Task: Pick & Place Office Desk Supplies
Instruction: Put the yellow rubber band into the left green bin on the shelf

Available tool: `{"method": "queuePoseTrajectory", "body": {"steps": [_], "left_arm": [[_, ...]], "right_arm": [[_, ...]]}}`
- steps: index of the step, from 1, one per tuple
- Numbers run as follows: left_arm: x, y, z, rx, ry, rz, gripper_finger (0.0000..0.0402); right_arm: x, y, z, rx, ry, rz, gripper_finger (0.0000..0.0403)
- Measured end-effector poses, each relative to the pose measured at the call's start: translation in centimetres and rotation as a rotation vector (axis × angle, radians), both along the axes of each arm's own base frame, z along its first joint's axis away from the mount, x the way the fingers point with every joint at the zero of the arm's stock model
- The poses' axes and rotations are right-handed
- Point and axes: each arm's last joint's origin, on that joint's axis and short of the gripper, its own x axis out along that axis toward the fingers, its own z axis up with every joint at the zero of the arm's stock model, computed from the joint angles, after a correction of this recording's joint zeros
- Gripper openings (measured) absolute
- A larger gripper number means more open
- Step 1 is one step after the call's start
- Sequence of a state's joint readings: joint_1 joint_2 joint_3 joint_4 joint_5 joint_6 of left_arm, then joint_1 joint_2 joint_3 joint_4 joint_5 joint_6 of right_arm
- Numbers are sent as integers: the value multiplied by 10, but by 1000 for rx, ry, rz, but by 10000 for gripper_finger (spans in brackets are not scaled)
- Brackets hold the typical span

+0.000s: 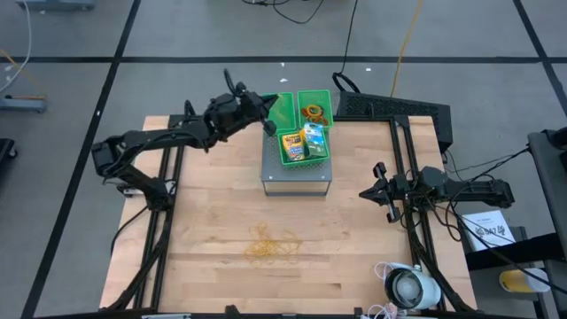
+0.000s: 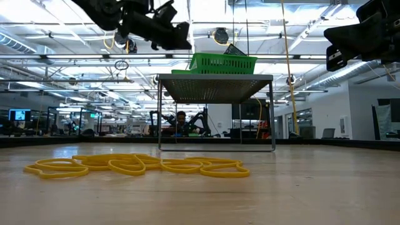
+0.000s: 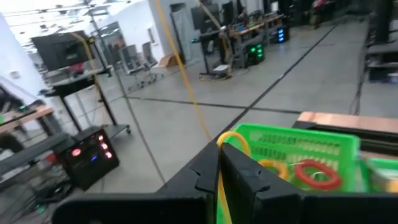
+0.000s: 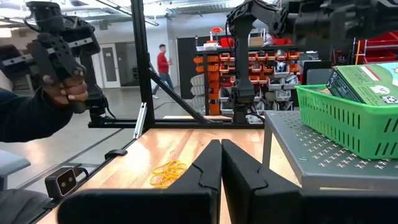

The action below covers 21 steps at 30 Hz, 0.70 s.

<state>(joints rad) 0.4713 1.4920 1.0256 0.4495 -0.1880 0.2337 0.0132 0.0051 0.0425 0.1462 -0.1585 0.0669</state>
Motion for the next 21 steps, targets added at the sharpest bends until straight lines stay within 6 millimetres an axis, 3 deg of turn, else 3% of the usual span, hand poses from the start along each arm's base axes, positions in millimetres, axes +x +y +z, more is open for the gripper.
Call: {"method": "queuePoseTrajectory", "body": {"steps": [8,17,21], "left_arm": [[0,2,-6,-39,17,60,33],[-3,3,-14,-109,73,155,174],[-7,-9,-7,-118,104,69,227]], "right_arm": [[0,0,0,0,0,0,0],[0,0,0,0,0,0,0],[0,0,0,0,0,0,0]]}}
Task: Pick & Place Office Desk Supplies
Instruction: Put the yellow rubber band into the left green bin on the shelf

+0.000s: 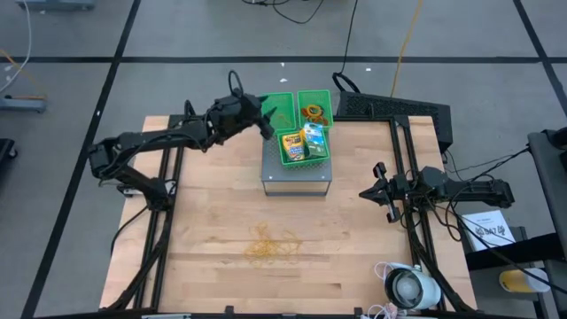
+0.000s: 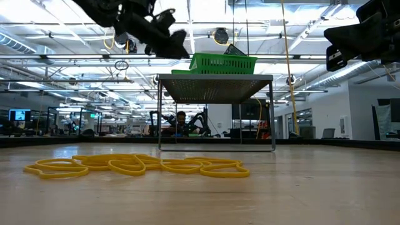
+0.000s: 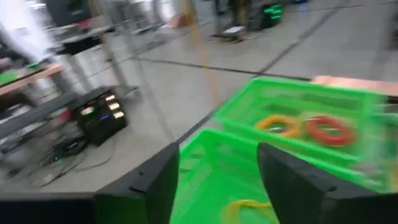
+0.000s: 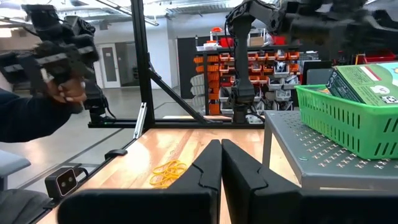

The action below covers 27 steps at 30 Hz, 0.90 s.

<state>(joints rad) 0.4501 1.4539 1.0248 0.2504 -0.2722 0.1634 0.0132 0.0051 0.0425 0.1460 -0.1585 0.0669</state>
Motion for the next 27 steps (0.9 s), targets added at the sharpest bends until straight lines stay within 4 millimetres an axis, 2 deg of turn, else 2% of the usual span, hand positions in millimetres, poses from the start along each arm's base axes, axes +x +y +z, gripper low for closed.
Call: {"method": "queuePoseTrajectory", "body": {"steps": [3,6,10,15,19,22,27], "left_arm": [[-4,-22,13,-15,-6,-138,246],[-11,-54,26,-48,2,-319,249],[-21,-104,23,-135,148,-542,244],[-34,-160,-6,-320,459,-678,237],[-34,-194,-40,-443,601,-709,232],[-31,-212,-63,-517,614,-702,233],[-34,-225,-102,-614,726,-603,234]], "right_arm": [[0,0,0,0,0,0,0],[0,0,0,0,-1,0,0],[0,0,0,0,-1,0,0],[0,0,0,0,0,0,0],[0,0,0,0,0,0,0],[0,0,0,0,-1,0,0],[0,0,0,0,-1,0,0]]}}
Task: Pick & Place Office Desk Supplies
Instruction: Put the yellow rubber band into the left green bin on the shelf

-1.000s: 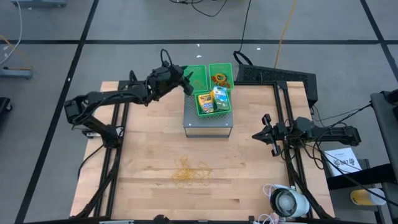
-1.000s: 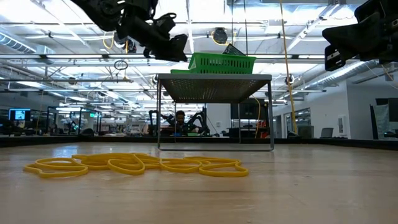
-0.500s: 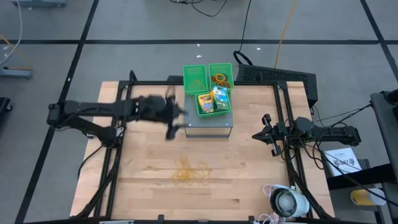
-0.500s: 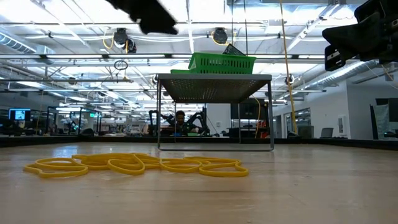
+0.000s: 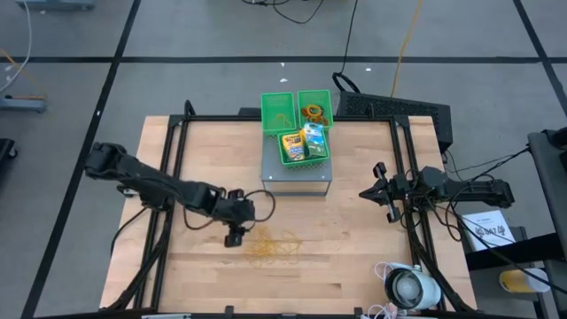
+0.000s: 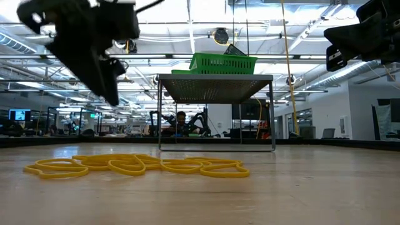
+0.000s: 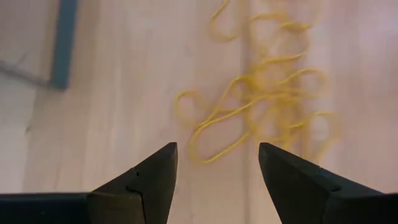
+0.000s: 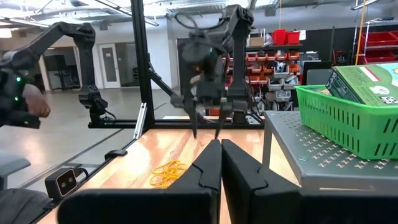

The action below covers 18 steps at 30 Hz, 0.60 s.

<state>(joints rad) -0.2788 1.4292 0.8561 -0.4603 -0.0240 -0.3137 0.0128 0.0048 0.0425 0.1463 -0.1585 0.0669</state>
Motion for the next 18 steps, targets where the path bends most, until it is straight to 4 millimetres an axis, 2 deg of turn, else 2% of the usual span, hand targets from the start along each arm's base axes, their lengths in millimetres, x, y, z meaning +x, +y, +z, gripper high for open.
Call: {"method": "queuePoseTrajectory", "body": {"steps": [7,18], "left_arm": [[8,-6,-35,127,48,36,234],[31,-16,-72,106,19,-60,234]], "right_arm": [[0,0,0,0,0,0,0],[0,0,0,0,0,0,0]]}}
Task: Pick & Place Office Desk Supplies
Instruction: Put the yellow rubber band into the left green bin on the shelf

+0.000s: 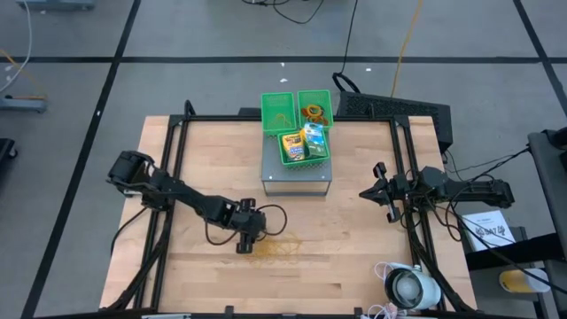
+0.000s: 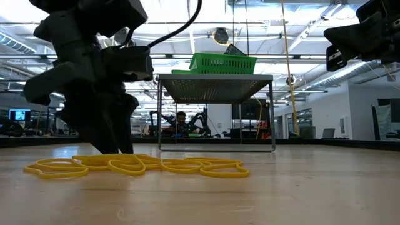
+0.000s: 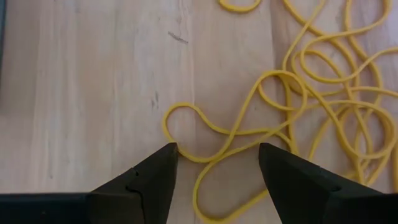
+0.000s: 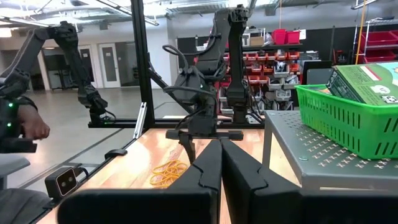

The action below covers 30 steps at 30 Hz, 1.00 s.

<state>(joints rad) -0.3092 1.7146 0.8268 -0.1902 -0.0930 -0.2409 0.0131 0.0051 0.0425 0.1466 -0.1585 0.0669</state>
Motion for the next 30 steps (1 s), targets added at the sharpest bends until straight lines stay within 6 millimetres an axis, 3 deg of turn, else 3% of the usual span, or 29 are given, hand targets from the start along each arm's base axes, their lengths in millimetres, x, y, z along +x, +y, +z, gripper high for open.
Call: {"method": "queuePoseTrajectory", "body": {"steps": [7,14,23,30], "left_arm": [[2,-1,-10,20,31,-39,214],[2,0,-9,38,22,-98,117],[4,8,-10,31,31,-49,14],[6,12,-5,24,6,-33,16]], "right_arm": [[0,0,0,0,0,0,0],[0,0,0,0,0,0,0],[0,0,0,0,0,0,0],[0,0,0,0,0,0,0]]}}
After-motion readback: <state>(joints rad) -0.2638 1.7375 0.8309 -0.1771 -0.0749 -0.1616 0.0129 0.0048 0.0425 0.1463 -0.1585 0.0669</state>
